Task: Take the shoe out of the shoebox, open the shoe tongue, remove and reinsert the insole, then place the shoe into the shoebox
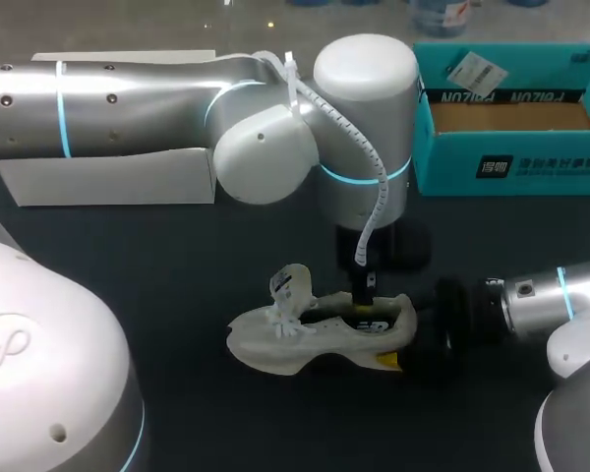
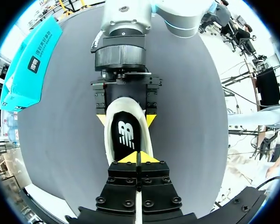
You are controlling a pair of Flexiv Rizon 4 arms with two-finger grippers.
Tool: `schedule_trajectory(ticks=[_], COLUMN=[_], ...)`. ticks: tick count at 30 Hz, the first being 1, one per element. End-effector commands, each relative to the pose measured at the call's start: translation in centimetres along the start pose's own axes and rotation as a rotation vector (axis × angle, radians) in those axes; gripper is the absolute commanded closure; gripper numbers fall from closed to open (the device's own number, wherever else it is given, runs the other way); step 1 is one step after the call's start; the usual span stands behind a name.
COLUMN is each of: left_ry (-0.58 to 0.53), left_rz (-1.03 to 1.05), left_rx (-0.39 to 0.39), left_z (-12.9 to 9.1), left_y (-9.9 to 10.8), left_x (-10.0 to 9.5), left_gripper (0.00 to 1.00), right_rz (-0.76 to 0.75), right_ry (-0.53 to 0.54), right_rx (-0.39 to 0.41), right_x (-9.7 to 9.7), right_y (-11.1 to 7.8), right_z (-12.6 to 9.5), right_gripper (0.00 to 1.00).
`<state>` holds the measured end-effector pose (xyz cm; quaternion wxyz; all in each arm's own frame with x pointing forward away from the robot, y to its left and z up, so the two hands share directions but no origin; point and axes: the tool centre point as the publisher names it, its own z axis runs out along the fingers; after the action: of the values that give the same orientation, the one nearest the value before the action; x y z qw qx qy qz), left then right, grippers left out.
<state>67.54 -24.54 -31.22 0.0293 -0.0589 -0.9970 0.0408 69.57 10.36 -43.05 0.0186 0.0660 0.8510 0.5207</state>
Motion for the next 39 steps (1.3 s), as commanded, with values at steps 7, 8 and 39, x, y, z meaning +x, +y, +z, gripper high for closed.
schedule_trajectory(ticks=[7,8,39], left_ry=[-0.006,-0.007,0.107], left_rz=[0.000,-0.005,-0.001], left_rx=[0.073,0.068,-0.015], left_z=[4.7,5.1,8.7], left_y=[-0.4,-0.5,2.6], left_x=[-0.5,-0.7,0.8], left_gripper=[1.00,1.00,0.78], right_rz=[0.000,0.000,0.000], right_ry=[-0.001,-0.001,-0.001], right_rx=[0.005,0.005,0.005], right_x=[0.0,0.0,0.0], right_y=[-0.1,-0.1,-0.1], right_z=[0.0,0.0,0.0], right_gripper=[1.00,1.00,1.00])
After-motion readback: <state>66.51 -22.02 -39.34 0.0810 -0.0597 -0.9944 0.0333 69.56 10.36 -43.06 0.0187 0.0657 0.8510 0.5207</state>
